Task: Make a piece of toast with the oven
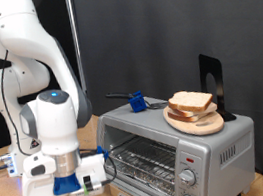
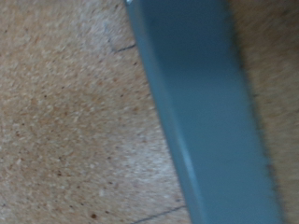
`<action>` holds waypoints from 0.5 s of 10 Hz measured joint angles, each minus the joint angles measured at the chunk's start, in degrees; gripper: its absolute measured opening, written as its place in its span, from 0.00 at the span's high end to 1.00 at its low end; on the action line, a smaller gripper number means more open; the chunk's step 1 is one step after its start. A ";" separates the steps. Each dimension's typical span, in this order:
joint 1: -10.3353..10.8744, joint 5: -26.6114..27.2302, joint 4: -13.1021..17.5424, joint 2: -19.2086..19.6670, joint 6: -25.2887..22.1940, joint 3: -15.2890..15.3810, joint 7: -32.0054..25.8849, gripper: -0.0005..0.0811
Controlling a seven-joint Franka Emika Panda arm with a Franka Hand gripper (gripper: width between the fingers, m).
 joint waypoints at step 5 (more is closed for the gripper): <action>-0.77 25.74 -1.25 -5.10 -1.26 3.02 -23.01 0.00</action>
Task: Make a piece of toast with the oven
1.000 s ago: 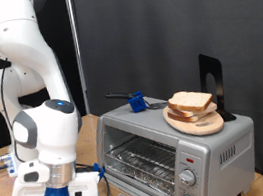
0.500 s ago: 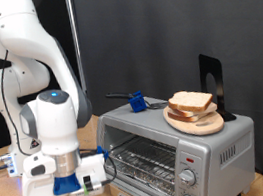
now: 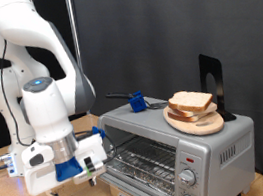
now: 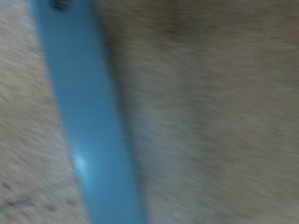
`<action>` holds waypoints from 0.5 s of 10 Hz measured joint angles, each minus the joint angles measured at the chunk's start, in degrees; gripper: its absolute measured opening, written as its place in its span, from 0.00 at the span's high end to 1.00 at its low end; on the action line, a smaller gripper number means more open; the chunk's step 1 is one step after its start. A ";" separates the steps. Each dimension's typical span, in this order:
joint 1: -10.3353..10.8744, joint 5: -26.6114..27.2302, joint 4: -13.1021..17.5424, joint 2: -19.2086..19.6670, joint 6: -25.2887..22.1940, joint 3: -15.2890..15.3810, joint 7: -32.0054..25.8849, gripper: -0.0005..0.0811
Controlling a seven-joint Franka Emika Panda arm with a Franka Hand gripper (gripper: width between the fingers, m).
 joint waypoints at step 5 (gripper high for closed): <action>-0.06 26.48 1.86 -10.97 -19.53 -2.95 -31.34 0.00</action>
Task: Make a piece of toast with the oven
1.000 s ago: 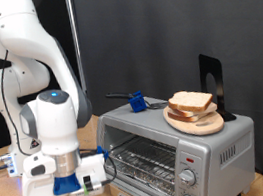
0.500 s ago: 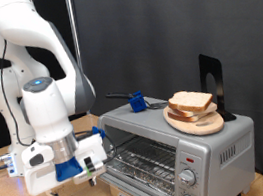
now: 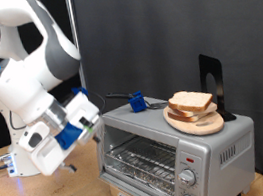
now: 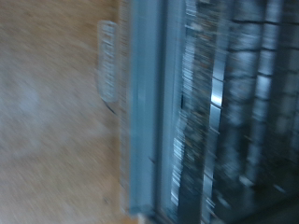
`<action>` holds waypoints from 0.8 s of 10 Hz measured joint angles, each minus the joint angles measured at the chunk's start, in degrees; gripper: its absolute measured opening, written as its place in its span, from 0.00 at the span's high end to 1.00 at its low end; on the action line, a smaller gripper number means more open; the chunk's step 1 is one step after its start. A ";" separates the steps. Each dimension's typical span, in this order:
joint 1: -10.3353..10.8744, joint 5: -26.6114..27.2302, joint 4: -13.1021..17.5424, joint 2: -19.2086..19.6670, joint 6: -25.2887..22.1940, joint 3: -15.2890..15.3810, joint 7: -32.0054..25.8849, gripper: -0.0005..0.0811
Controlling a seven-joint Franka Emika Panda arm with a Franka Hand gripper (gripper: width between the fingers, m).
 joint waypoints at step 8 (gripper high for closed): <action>-0.69 -8.39 5.49 0.11 -15.35 -1.88 2.78 0.00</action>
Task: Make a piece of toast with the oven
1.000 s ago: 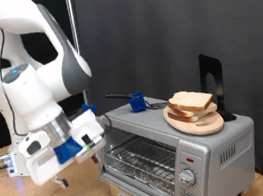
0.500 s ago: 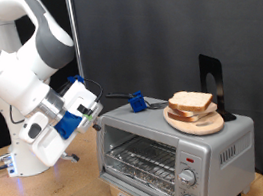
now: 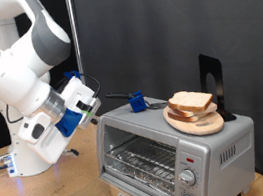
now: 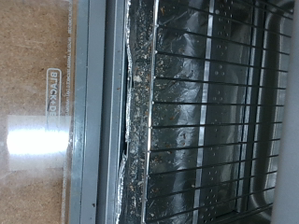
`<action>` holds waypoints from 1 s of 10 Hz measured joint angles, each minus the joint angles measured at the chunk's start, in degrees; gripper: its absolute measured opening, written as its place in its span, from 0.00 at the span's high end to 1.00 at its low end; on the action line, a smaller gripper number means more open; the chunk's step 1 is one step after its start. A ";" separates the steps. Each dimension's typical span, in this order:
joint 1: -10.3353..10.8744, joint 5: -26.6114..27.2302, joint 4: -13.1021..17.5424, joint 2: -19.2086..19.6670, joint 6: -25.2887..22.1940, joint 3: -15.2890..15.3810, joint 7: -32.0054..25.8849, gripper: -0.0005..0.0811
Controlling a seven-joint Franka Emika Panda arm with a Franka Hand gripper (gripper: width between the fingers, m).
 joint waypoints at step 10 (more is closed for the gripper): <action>0.05 -1.56 0.62 -2.99 0.01 0.48 0.23 0.00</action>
